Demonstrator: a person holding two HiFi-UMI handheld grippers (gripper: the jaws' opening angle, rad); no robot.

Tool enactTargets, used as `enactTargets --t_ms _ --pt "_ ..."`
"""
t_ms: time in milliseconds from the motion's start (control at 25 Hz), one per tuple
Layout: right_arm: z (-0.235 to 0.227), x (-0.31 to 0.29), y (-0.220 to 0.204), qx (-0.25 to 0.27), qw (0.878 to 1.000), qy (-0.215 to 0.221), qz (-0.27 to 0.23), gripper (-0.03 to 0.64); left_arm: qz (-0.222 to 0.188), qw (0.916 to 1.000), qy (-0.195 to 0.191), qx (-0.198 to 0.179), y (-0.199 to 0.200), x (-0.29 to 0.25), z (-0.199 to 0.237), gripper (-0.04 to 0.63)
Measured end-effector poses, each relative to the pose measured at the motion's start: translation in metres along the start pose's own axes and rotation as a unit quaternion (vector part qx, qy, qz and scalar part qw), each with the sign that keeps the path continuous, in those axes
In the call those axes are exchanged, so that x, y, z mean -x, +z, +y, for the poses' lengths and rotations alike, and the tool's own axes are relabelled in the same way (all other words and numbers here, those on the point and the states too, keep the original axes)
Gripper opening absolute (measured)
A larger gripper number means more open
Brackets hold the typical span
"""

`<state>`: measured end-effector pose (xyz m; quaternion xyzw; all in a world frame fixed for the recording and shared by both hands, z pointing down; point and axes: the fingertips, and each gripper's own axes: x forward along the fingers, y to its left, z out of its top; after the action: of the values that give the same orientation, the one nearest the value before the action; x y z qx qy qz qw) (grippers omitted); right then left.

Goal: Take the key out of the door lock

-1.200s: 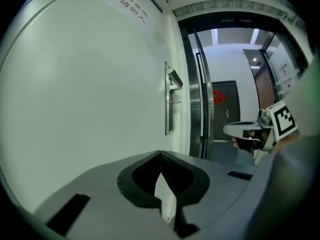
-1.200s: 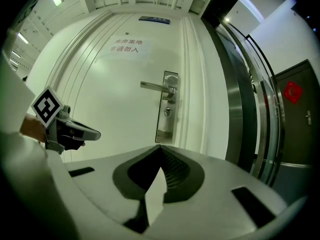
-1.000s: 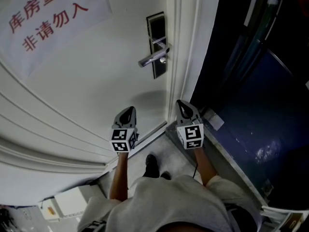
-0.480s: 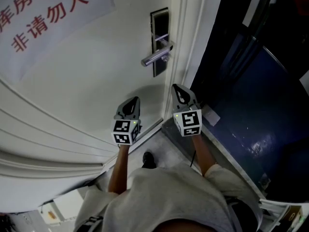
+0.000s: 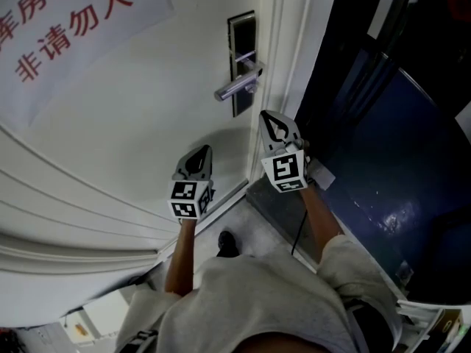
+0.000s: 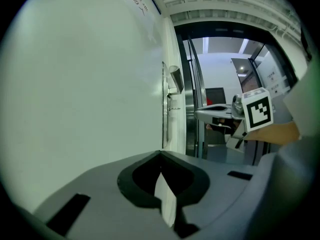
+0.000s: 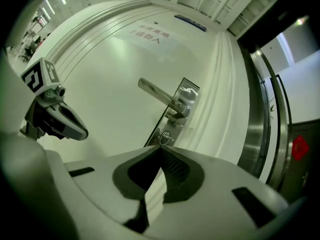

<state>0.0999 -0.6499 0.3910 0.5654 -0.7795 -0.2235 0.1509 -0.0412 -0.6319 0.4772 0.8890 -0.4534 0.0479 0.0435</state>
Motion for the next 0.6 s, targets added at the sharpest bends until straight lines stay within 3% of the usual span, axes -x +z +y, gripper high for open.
enactTargets --t_ms 120,320,600 --pt "-0.008 -0.009 0.007 0.079 0.997 0.0 0.008 0.023 0.003 1.0 0.001 0.002 -0.003 0.002 0.001 0.018" --pt "-0.013 -0.023 0.01 0.204 0.979 0.006 0.024 0.023 0.005 1.0 0.007 0.005 -0.007 0.007 0.005 0.018" --pt "-0.008 -0.036 0.002 0.383 0.923 0.007 0.044 0.023 0.005 1.0 0.007 0.004 -0.008 0.008 0.007 0.018"
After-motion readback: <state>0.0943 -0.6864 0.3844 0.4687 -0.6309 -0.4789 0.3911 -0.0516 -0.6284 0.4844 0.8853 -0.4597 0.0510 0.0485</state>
